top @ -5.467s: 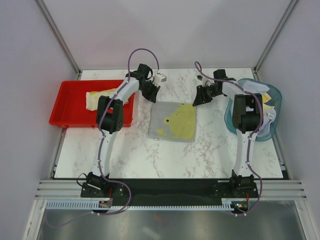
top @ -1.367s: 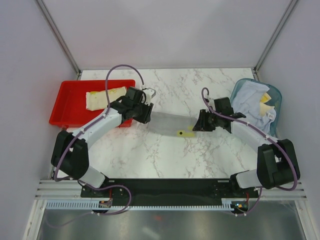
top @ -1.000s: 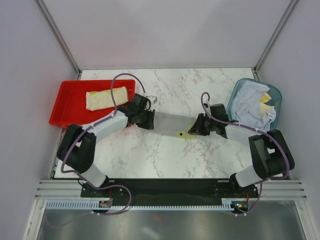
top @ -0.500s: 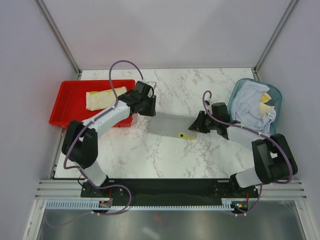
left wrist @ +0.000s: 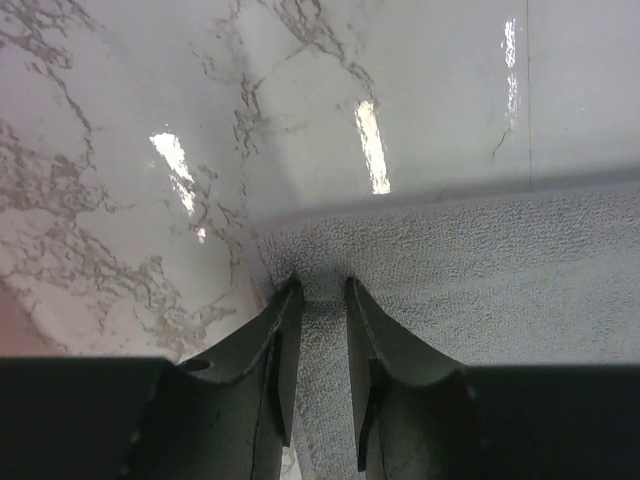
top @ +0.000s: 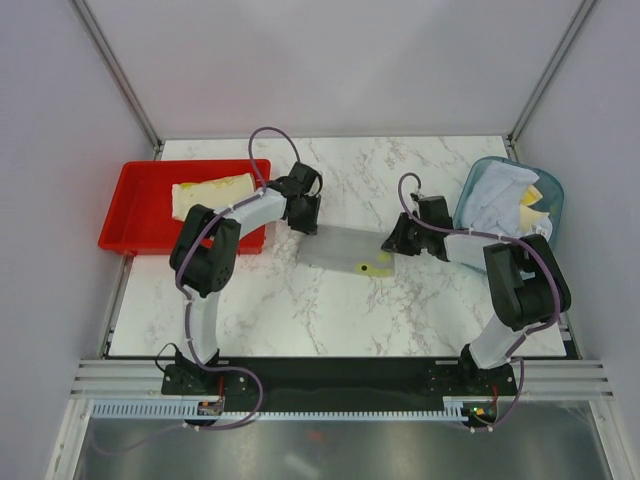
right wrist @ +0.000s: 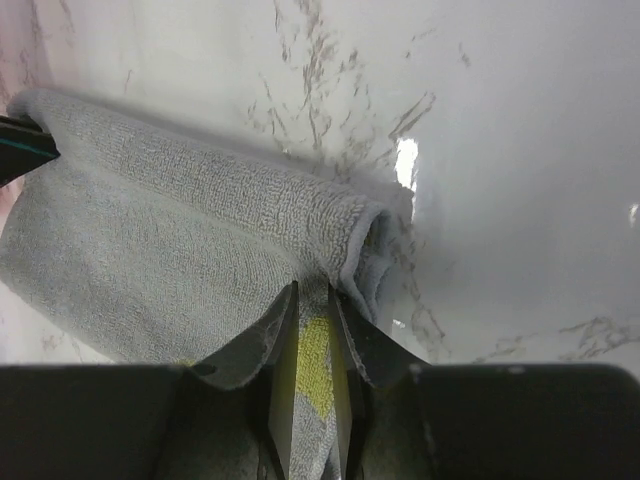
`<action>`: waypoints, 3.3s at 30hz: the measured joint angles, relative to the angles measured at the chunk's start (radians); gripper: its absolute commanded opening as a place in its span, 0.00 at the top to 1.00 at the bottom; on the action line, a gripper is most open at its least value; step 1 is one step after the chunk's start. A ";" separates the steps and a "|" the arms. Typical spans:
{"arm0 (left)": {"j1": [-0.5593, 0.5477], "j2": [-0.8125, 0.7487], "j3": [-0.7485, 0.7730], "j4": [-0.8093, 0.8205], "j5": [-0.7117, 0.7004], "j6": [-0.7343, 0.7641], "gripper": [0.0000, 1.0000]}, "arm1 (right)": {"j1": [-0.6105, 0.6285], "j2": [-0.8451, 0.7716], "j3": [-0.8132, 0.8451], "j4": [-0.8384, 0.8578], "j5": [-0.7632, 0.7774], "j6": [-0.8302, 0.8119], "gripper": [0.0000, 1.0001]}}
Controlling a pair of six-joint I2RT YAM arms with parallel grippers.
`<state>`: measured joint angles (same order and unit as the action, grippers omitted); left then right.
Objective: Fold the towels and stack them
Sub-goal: Fold the towel, then neatly place the folded towel into the bin
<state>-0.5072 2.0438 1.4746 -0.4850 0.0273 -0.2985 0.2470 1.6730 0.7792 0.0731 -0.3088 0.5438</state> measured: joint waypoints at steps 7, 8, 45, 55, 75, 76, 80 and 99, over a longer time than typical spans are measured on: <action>0.021 0.025 0.064 0.002 0.040 0.002 0.52 | -0.040 0.022 0.086 -0.050 -0.014 -0.090 0.69; 0.022 0.021 0.063 0.000 0.051 0.002 0.49 | -0.041 0.022 0.104 -0.068 -0.020 -0.100 0.69; 0.063 -0.116 -0.197 0.010 0.208 -0.001 0.40 | -0.059 -0.217 -0.014 -0.141 -0.189 -0.154 0.70; 0.063 -0.112 -0.195 0.025 0.219 -0.011 0.41 | -0.059 -0.363 0.033 -0.169 -0.192 -0.147 0.69; 0.055 -0.077 -0.135 0.012 0.242 -0.104 0.98 | -0.040 -0.465 0.020 -0.211 -0.197 -0.133 0.69; 0.053 -0.077 -0.105 -0.015 0.226 -0.105 0.98 | -0.039 -0.468 0.020 -0.209 -0.199 -0.132 0.68; 0.051 -0.091 -0.014 -0.076 0.162 -0.111 0.98 | -0.039 -0.476 0.020 -0.212 -0.200 -0.130 0.68; 0.193 -0.059 0.480 -0.386 -0.061 -0.112 0.98 | -0.040 -0.469 0.012 -0.213 -0.198 -0.149 0.68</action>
<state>-0.3138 1.9850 1.9541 -0.8715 -0.0334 -0.4103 0.2073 1.2041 0.7914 -0.1402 -0.5064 0.3950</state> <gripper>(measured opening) 0.045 0.323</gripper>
